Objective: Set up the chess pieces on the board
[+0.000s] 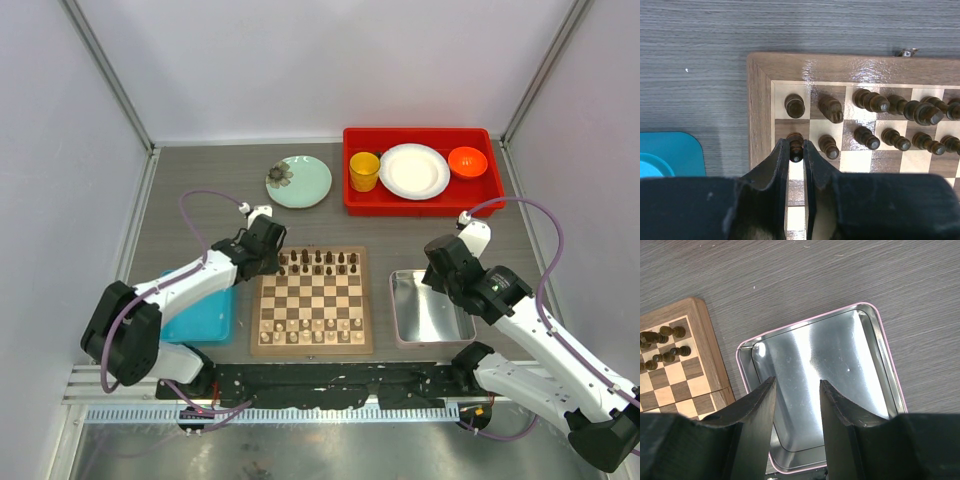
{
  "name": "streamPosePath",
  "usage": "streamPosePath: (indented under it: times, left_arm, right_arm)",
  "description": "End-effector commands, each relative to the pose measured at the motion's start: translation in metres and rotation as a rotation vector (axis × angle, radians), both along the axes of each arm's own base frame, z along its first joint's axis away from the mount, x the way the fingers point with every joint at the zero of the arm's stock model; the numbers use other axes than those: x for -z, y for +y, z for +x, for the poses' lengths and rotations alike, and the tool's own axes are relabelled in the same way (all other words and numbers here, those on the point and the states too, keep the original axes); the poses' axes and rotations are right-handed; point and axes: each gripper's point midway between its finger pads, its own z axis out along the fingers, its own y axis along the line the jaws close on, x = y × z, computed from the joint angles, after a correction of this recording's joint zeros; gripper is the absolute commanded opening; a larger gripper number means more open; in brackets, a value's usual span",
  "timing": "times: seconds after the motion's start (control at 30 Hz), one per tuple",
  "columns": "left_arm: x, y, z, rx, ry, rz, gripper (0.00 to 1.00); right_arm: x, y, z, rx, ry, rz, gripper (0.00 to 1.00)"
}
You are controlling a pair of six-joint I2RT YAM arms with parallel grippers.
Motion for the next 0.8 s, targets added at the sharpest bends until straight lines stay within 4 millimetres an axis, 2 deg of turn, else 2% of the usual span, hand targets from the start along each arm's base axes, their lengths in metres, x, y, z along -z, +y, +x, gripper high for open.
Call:
streamPosePath:
  times: [0.0, 0.77]
  left_arm:
    - [-0.006, -0.005, 0.015, -0.002, -0.044, -0.019, 0.12]
    - [0.005, -0.003, 0.012, 0.0, -0.019, -0.004, 0.14]
  right_arm:
    - [-0.011, 0.001, 0.008, 0.012, -0.044, 0.009, 0.45]
    - [-0.01, 0.001, 0.008, 0.007, -0.041, 0.004, 0.45]
